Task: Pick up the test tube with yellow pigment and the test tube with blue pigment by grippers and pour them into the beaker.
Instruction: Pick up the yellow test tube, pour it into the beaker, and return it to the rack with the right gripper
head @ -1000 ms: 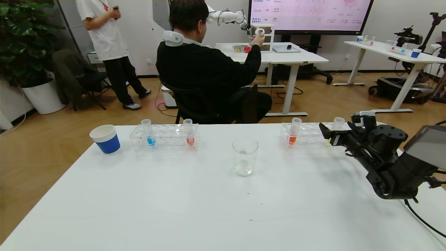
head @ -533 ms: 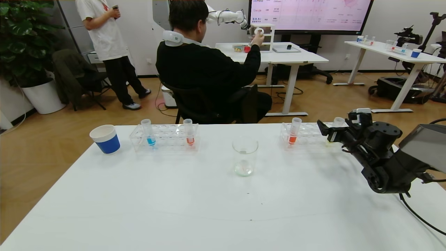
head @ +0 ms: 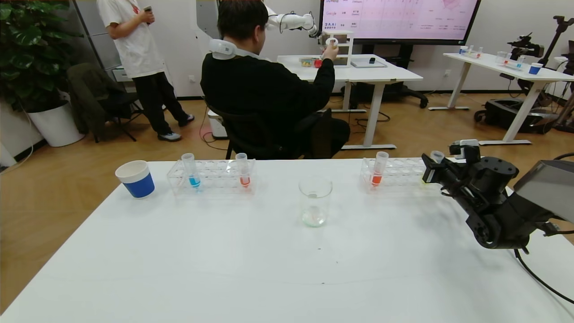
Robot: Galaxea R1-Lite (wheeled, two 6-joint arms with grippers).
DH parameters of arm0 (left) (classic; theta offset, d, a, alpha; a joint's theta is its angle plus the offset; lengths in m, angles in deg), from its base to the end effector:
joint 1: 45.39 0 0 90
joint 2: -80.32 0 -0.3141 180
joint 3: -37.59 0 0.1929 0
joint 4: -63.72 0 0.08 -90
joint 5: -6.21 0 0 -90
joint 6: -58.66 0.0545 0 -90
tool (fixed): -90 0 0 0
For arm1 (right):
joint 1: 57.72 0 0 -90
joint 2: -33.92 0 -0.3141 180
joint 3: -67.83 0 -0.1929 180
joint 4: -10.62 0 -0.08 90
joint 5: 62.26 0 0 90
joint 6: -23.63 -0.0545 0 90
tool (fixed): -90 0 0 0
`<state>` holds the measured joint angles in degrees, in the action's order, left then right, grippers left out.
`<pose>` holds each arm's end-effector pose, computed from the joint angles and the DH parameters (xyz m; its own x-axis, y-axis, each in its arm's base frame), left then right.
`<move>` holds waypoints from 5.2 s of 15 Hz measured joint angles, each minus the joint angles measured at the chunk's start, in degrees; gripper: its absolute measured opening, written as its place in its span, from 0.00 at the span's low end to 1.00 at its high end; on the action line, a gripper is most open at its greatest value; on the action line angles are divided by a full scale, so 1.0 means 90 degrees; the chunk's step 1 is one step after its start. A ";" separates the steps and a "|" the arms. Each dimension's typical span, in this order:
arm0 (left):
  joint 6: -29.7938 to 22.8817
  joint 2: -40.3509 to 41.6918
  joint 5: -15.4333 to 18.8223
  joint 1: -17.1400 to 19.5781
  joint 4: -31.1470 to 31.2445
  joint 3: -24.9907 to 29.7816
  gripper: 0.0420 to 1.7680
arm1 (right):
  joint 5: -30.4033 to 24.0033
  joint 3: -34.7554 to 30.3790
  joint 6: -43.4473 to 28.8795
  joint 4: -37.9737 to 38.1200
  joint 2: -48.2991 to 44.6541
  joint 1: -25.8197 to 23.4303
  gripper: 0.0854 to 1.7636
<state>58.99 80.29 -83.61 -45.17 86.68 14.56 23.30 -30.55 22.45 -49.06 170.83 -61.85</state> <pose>-0.0020 -0.0002 0.0756 1.0000 0.0007 0.0007 -0.0007 1.0000 0.0058 0.4722 -0.0299 0.0663 0.9971 0.0056 0.0763 -0.0068 0.9999 0.0146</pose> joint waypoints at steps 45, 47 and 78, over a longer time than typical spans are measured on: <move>0.0000 0.0000 -0.0003 0.0003 0.0000 0.0000 0.99 | -0.4054 0.1830 0.5788 0.2171 -0.0779 0.2888 0.25; 0.0000 0.0000 0.0000 0.0003 0.0000 0.0000 0.99 | -0.4284 0.1941 0.6210 0.2169 -0.0662 0.2862 0.25; 0.0003 0.0000 0.0000 0.0003 0.0000 0.0000 0.99 | -0.5314 0.2961 1.0050 0.2132 0.0260 0.2499 0.25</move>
<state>59.02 80.29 -83.61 -45.15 86.68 14.56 -24.52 -3.90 112.90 -29.87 173.17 -39.36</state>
